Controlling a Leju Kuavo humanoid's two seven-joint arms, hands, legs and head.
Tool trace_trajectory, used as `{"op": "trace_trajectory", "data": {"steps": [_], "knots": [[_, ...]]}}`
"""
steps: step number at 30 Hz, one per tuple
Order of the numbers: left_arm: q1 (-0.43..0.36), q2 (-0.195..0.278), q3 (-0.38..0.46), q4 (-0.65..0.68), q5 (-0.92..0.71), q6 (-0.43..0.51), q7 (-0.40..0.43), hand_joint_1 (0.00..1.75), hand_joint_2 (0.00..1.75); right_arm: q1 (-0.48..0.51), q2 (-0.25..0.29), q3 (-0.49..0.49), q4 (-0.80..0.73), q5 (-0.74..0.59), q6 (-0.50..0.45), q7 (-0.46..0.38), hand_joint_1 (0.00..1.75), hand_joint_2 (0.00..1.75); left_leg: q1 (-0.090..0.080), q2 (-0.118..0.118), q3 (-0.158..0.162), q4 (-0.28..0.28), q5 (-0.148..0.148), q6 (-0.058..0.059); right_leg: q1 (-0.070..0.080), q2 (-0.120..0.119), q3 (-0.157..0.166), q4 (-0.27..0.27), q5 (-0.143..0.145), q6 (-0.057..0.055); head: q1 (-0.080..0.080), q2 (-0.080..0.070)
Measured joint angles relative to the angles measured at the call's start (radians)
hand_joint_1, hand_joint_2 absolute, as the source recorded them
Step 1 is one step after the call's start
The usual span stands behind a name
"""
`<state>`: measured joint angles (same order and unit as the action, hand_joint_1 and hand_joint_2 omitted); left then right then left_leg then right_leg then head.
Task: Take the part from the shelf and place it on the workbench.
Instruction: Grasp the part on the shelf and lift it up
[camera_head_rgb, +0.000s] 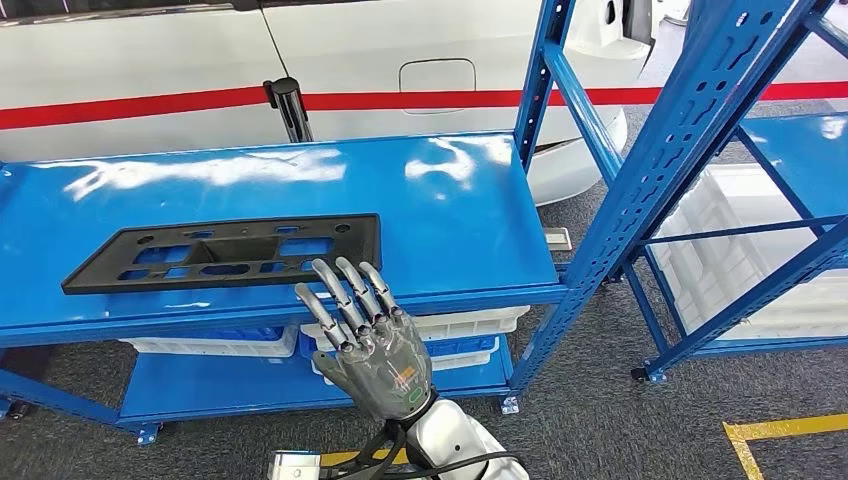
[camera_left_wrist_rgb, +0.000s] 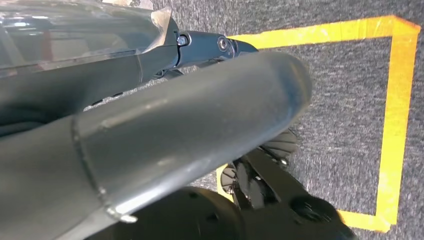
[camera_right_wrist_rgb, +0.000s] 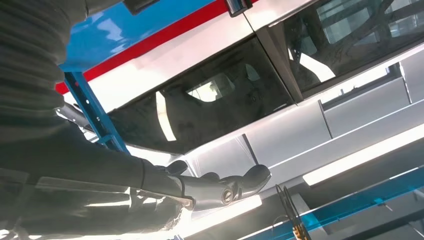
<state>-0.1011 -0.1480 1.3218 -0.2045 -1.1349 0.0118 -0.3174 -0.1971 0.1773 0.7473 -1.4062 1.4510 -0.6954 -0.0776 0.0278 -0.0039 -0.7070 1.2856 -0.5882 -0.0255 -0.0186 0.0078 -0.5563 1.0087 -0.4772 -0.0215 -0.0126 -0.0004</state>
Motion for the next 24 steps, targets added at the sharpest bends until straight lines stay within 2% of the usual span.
{"op": "trace_trajectory", "data": {"steps": [1, 2, 3, 4, 5, 6, 8, 10, 11, 13, 14, 15, 16, 17, 18, 20, 21, 24], "knots": [[0.001, 0.001, 0.0, 0.0, 0.0, 0.0, 0.0, 0.0, 0.0, 0.0, 0.0, 0.0, 0.002, -0.006, 0.0, -0.003, 0.0, 1.75, 0.004, 0.001, -0.001, -0.021, 0.029, -0.003, -0.001, 0.001, 0.006, 0.0, -0.005, 0.003, 0.0, 0.0], [0.001, 0.002, 0.0, 0.0, 0.0, 0.0, 0.0, 0.0, 0.0, 0.0, 0.0, 0.0, 0.004, -0.012, -0.001, -0.006, 0.0, 1.75, 0.008, 0.002, 0.016, -0.073, 0.069, -0.006, -0.004, 0.003, 0.013, 0.0, -0.01, 0.007, 0.0, 0.0], [0.001, 0.004, 0.0, 0.0, 0.0, 0.0, -0.001, 0.0, 0.0, 0.0, 0.0, 0.0, 0.005, -0.017, -0.001, -0.012, 0.0, 1.75, 0.011, 0.003, 0.044, -0.141, 0.109, -0.007, -0.005, 0.004, 0.02, 0.0, -0.016, 0.013, -0.001, 0.0], [0.0, 0.004, 0.0, 0.0, 0.0, -0.001, -0.002, 0.0, 0.0, 0.0, 0.0, 0.0, 0.005, -0.022, -0.002, -0.017, 0.0, 1.75, 0.011, 0.002, 0.071, -0.201, 0.134, -0.007, -0.003, 0.004, 0.024, 0.0, -0.023, 0.02, -0.001, 0.0], [0.0, 0.004, 0.0, 0.0, 0.0, -0.002, -0.003, 0.0, 0.0, -0.001, 0.0, 0.0, 0.006, -0.026, -0.002, -0.021, 0.0, 1.75, 0.008, 0.001, 0.09, -0.24, 0.145, -0.003, -0.002, 0.004, 0.027, 0.0, -0.028, 0.027, -0.002, 0.0], [0.0, 0.004, 0.0, 0.0, 0.0, -0.003, -0.004, 0.0, 0.0, -0.001, 0.0, -0.001, 0.005, -0.028, -0.002, -0.024, 0.0, 1.75, 0.004, 0.0, 0.1, -0.258, 0.144, 0.003, 0.0, 0.004, 0.027, -0.002, -0.033, 0.035, -0.002, 0.0], [0.0, 0.004, 0.0, 0.0, 0.0, -0.004, -0.007, 0.0, 0.0, -0.002, 0.001, -0.001, 0.005, -0.031, -0.002, -0.029, 0.0, 1.75, -0.004, -0.003, 0.105, -0.262, 0.137, 0.021, 0.0, 0.004, 0.031, -0.008, -0.038, 0.049, -0.002, 0.0], [0.001, 0.004, 0.0, 0.0, 0.001, -0.004, -0.009, 0.0, 0.0, -0.003, 0.001, -0.002, 0.006, -0.036, -0.002, -0.034, 0.0, 1.75, -0.005, -0.002, 0.113, -0.271, 0.138, 0.038, 0.0, 0.001, 0.027, 0.014, -0.052, 0.057, -0.001, 0.0], [0.001, 0.004, 0.0, 0.0, 0.001, 0.0, -0.011, 0.0, 0.0, -0.003, 0.001, -0.003, 0.006, -0.038, -0.002, -0.037, 0.0, 1.75, -0.004, -0.001, 0.118, -0.275, 0.139, 0.046, 0.001, 0.0, 0.008, 0.055, -0.071, 0.054, 0.0, 0.0], [0.0, 0.004, 0.0, 0.0, -0.002, 0.025, -0.015, 0.0, 0.0, -0.001, 0.0, -0.005, 0.008, -0.042, -0.002, -0.047, 0.0, 1.75, -0.007, 0.001, 0.122, -0.277, 0.135, 0.058, 0.0, -0.001, -0.064, 0.186, -0.122, 0.043, 0.002, 0.0], [0.001, 0.005, 0.0, 0.0, -0.004, 0.046, -0.017, 0.0, 0.0, 0.002, 0.0, -0.008, 0.01, -0.045, -0.002, -0.053, 0.0, 1.75, -0.01, 0.0, 0.123, -0.277, 0.132, 0.063, 0.0, -0.001, -0.104, 0.248, -0.139, 0.04, 0.002, 0.0], [0.001, 0.004, -0.001, 0.0, -0.006, 0.067, -0.019, 0.0, 0.0, 0.005, -0.001, -0.011, 0.014, -0.049, -0.002, -0.06, 0.0, 1.75, -0.012, -0.001, 0.126, -0.276, 0.129, 0.065, 0.001, -0.001, -0.13, 0.28, -0.142, 0.041, 0.002, 0.0], [0.001, 0.004, -0.001, 0.0, -0.008, 0.083, -0.022, 0.0, 0.0, 0.007, -0.001, -0.013, 0.018, -0.056, -0.002, -0.067, 0.0, 1.75, -0.015, -0.002, 0.129, -0.276, 0.126, 0.066, 0.002, -0.001, -0.138, 0.275, -0.128, 0.046, 0.002, 0.0], [0.001, 0.004, -0.002, 0.0, -0.008, 0.092, -0.026, 0.0, 0.0, 0.007, -0.001, -0.015, 0.023, -0.067, -0.002, -0.075, 0.0, 1.75, -0.017, -0.005, 0.134, -0.276, 0.123, 0.066, 0.004, -0.001, -0.127, 0.235, -0.1, 0.052, 0.002, 0.0], [0.001, 0.004, -0.002, 0.0, -0.008, 0.097, -0.031, 0.0, 0.0, 0.004, 0.001, -0.015, 0.032, -0.081, -0.002, -0.083, 0.0, 1.75, -0.018, -0.007, 0.138, -0.276, 0.119, 0.064, 0.006, -0.002, -0.103, 0.168, -0.066, 0.055, 0.002, 0.0], [0.0, 0.003, -0.002, 0.0, -0.008, 0.099, -0.039, 0.0, 0.0, -0.006, 0.007, -0.012, 0.06, -0.106, -0.002, -0.094, 0.0, 1.75, -0.024, -0.009, 0.146, -0.274, 0.11, 0.058, 0.013, -0.002, -0.054, 0.05, -0.007, 0.052, 0.003, 0.0], [0.0, 0.002, -0.002, 0.0, -0.008, 0.099, -0.042, 0.0, 0.0, -0.011, 0.01, -0.01, 0.076, -0.114, -0.002, -0.097, 0.0, 1.75, -0.027, -0.01, 0.149, -0.273, 0.105, 0.054, 0.015, -0.002, -0.041, 0.019, 0.009, 0.047, 0.003, 0.0], [0.001, 0.002, -0.002, 0.0, -0.008, 0.099, -0.043, 0.0, 0.0, -0.031, 0.021, -0.001, 0.119, -0.128, 0.001, -0.101, 0.0, 1.75, -0.025, -0.01, 0.152, -0.27, 0.096, 0.058, 0.012, -0.002, -0.032, 0.008, 0.021, 0.044, 0.002, 0.0]]}}
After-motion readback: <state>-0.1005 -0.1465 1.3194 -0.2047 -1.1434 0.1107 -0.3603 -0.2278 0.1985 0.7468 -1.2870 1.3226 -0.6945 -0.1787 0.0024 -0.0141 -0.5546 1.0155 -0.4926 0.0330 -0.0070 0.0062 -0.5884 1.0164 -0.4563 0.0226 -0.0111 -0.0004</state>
